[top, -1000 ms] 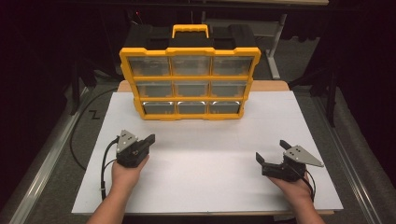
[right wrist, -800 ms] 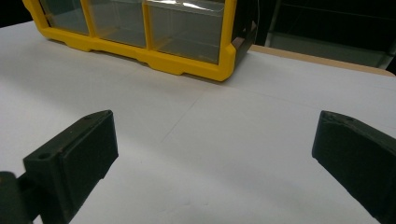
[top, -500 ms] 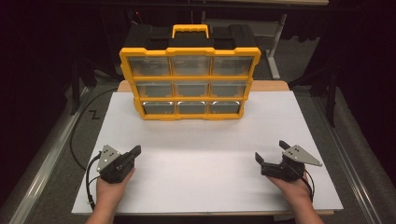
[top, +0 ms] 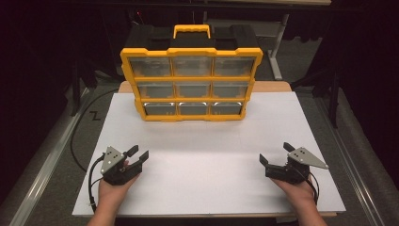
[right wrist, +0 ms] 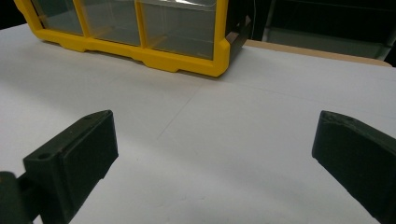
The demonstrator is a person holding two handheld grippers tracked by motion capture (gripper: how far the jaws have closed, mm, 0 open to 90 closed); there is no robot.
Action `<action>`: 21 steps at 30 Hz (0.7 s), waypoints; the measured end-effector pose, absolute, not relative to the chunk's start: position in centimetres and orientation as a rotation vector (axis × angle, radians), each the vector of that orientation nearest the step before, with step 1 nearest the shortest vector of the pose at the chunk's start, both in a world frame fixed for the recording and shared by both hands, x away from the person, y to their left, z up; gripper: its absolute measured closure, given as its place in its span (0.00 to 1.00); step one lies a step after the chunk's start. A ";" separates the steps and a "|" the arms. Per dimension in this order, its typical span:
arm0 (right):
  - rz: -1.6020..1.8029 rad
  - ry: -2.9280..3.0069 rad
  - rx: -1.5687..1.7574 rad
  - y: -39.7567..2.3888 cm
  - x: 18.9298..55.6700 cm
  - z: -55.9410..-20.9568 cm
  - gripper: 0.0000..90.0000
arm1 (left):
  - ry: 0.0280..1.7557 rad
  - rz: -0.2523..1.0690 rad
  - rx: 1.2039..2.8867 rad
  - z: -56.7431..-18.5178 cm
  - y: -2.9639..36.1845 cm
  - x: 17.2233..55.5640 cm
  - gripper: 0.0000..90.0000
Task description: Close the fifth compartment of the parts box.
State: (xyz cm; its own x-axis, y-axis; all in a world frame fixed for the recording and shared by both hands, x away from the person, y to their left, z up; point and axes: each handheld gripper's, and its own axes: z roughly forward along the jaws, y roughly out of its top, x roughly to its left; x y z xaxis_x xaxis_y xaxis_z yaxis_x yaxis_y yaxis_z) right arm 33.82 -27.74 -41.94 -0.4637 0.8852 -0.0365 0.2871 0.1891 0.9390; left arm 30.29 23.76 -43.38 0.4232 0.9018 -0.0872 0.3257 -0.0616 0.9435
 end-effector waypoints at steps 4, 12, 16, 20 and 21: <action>1.276 1.870 1.087 -27.7 33.8 -41.9 0.02 | 1.107 0.678 1.602 -43.3 23.8 30.2 0.46; 1.277 1.877 1.078 -27.6 33.9 -41.9 0.02 | 1.123 0.671 1.596 -43.3 24.1 30.5 0.33; 1.278 1.874 1.083 -27.7 33.8 -41.9 0.02 | 1.128 0.669 1.618 -43.2 24.0 30.6 0.16; 1.282 1.874 1.076 -27.7 33.7 -41.8 0.02 | 1.136 0.708 1.646 -43.0 23.7 30.6 0.00; 1.283 1.874 1.076 -27.6 33.6 -41.8 0.02 | 1.126 0.706 1.646 -43.0 23.7 30.6 0.00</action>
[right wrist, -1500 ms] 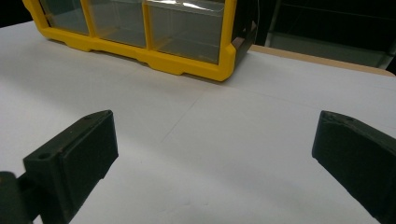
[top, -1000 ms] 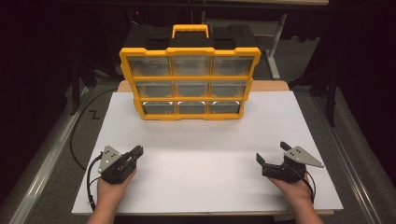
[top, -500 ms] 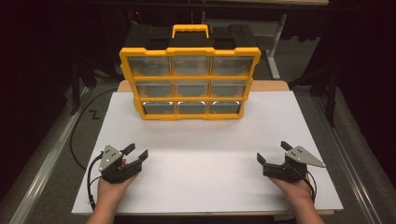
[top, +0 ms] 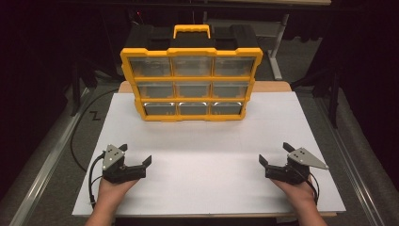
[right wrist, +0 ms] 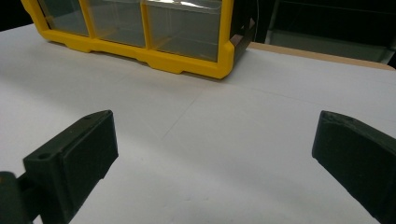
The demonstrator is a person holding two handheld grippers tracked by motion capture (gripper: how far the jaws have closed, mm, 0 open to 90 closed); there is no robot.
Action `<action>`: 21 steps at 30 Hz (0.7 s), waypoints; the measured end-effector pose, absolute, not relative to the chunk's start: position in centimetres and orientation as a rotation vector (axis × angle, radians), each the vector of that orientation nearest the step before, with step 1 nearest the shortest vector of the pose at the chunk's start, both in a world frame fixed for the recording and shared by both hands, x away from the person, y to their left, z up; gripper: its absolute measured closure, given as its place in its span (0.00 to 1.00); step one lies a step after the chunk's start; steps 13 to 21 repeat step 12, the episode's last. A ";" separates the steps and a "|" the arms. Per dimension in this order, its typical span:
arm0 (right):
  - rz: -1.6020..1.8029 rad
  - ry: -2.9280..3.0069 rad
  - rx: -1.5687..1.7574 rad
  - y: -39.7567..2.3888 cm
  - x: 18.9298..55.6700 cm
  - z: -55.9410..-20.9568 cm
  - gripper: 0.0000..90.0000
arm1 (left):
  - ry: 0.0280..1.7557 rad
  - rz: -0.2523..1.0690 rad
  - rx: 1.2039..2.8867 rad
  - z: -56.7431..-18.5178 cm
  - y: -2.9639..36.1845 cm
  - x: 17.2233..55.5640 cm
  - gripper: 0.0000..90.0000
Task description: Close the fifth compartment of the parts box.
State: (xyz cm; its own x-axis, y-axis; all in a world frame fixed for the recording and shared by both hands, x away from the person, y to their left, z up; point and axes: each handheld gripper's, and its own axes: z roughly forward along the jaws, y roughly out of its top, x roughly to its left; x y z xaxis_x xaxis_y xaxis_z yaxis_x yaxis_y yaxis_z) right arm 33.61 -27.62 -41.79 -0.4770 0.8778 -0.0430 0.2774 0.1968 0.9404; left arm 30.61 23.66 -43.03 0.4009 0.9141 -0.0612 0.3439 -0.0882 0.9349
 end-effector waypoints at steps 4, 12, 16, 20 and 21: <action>1.282 1.879 1.070 -27.5 33.6 -41.8 0.02 | 1.120 0.694 1.647 -43.1 23.6 30.7 0.00; 1.280 1.883 1.068 -27.5 33.7 -41.9 0.02 | 1.117 0.700 1.627 -43.0 23.9 30.6 0.00; 1.280 1.883 1.068 -27.5 33.7 -41.9 0.02 | 1.117 0.700 1.627 -43.0 23.9 30.6 0.00; 1.280 1.883 1.068 -27.5 33.7 -41.9 0.02 | 1.117 0.700 1.627 -43.0 23.9 30.6 0.00; 1.280 1.883 1.068 -27.5 33.7 -41.9 0.02 | 1.117 0.700 1.627 -43.0 23.9 30.6 0.00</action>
